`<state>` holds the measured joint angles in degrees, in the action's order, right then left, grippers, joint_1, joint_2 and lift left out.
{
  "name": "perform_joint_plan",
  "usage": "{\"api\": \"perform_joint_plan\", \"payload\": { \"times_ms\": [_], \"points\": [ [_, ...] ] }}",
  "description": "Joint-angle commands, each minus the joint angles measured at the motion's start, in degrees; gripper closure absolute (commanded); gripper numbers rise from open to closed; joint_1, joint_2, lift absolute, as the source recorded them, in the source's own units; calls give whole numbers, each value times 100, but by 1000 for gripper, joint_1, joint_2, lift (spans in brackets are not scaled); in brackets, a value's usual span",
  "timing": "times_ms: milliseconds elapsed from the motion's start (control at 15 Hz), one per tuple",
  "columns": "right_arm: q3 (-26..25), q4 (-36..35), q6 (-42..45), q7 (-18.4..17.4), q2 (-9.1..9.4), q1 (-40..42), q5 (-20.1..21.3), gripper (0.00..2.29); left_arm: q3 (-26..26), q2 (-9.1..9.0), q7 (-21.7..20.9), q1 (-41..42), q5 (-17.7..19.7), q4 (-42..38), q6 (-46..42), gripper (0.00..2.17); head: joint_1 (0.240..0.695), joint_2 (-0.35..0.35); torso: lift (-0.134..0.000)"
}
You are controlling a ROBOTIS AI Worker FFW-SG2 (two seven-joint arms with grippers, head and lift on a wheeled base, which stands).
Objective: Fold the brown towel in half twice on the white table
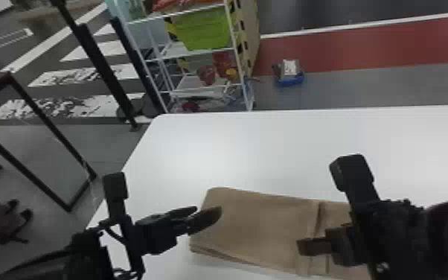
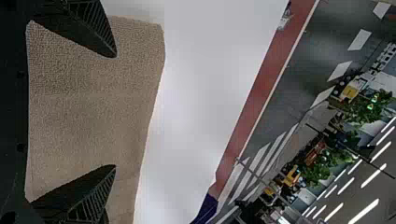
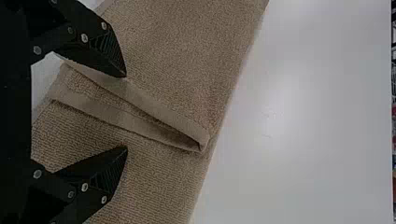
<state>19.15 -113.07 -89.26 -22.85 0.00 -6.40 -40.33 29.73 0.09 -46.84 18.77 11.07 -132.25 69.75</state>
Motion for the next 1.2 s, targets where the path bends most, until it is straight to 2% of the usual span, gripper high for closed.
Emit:
{"api": "perform_joint_plan", "payload": {
  "times_ms": [0, 467, 867, 1133],
  "points": [
    [-26, 31, -82, 79, 5, -19, 7, 532, 7, -24, 0, 4, 0, -12, 0, 36, 695, 350, -124],
    [-8, 22, -82, 105, 5, -54, -2, 562, 7, -24, 0, 4, 18, -12, 0, 36, 695, 350, -124],
    [-26, 224, -82, 413, 5, -168, 104, 765, 7, -24, 8, 4, 0, -3, 0, 36, 695, 350, -124],
    [-52, 259, -82, 483, 5, -168, 60, 782, 7, -24, 17, 4, -8, -3, 0, 36, 695, 350, -124]
  ]
}}
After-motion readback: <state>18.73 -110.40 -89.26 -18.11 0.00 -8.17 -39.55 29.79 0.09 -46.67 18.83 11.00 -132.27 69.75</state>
